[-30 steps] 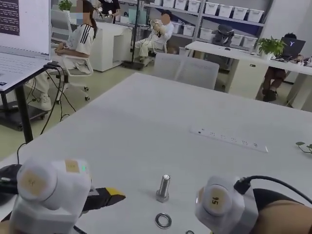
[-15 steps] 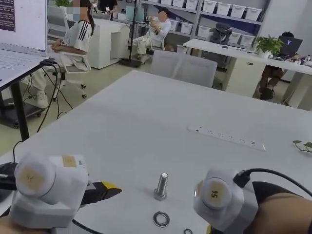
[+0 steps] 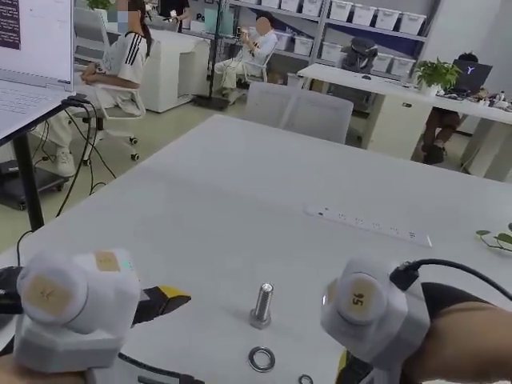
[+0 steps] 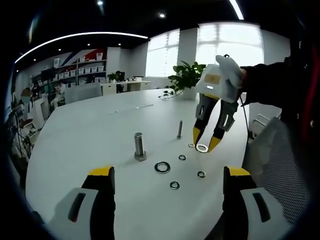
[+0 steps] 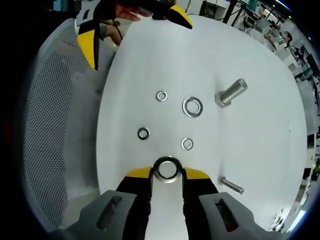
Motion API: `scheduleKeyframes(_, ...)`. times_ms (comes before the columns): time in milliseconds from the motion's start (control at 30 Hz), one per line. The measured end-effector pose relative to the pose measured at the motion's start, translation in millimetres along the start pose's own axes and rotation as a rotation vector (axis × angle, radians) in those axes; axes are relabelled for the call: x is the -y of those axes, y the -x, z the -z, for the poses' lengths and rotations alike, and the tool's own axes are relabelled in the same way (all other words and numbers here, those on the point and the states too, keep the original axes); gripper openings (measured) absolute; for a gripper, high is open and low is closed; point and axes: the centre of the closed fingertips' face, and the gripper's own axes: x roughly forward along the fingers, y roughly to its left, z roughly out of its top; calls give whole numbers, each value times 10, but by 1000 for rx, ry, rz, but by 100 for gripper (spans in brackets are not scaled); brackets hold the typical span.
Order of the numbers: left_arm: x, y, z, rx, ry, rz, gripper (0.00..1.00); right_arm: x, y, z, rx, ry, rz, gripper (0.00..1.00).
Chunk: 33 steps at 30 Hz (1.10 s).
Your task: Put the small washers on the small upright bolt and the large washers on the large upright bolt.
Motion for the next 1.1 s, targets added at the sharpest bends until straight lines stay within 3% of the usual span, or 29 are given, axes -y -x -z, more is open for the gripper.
scheduleKeyframes(533,-61,15,-10,11,6,-25,89,81,210,-82,17,5,26,23)
scheduleKeyframes(1100,-77,18,-11,18,10,-28,88,256,513,-312,39,40,6,23)
